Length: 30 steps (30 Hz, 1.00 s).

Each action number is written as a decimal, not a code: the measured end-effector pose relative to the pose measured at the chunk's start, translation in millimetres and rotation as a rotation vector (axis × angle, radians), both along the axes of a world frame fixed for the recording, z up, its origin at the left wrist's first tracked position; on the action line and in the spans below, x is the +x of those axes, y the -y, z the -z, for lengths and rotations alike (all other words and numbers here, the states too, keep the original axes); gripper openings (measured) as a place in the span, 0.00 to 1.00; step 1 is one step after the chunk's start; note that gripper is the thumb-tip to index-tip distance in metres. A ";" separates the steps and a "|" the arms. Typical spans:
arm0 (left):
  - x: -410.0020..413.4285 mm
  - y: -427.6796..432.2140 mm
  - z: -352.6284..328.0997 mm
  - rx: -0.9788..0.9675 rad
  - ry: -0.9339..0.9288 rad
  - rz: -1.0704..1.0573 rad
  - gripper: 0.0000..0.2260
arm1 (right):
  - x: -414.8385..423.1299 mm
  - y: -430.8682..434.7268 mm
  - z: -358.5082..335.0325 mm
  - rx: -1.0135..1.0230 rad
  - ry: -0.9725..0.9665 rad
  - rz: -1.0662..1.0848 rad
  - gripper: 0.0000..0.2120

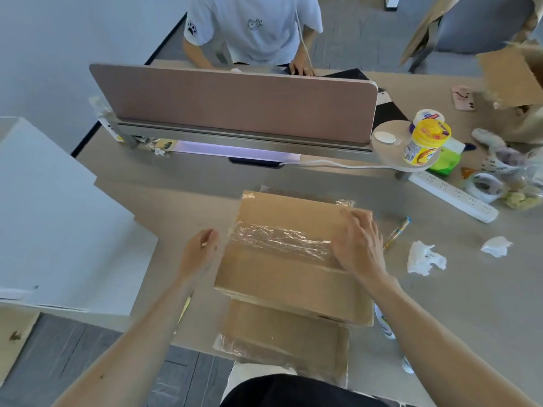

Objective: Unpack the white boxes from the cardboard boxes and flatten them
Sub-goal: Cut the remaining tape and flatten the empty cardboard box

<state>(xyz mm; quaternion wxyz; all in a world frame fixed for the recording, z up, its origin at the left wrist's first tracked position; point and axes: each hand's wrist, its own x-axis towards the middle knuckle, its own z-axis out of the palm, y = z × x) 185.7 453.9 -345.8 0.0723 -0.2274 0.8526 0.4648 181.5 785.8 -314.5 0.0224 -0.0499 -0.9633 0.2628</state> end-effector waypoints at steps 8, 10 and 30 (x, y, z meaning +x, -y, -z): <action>80.3 63.2 41.5 -0.193 0.213 -0.176 0.14 | 20.0 79.9 14.0 -0.028 -0.023 -0.423 0.23; 95.9 76.1 57.2 -0.237 0.304 -0.142 0.19 | 25.3 90.3 21.2 0.014 -0.025 -0.461 0.24; 103.9 68.6 82.4 -0.291 0.219 -0.196 0.09 | 33.9 80.4 20.9 -0.104 -0.014 -0.467 0.17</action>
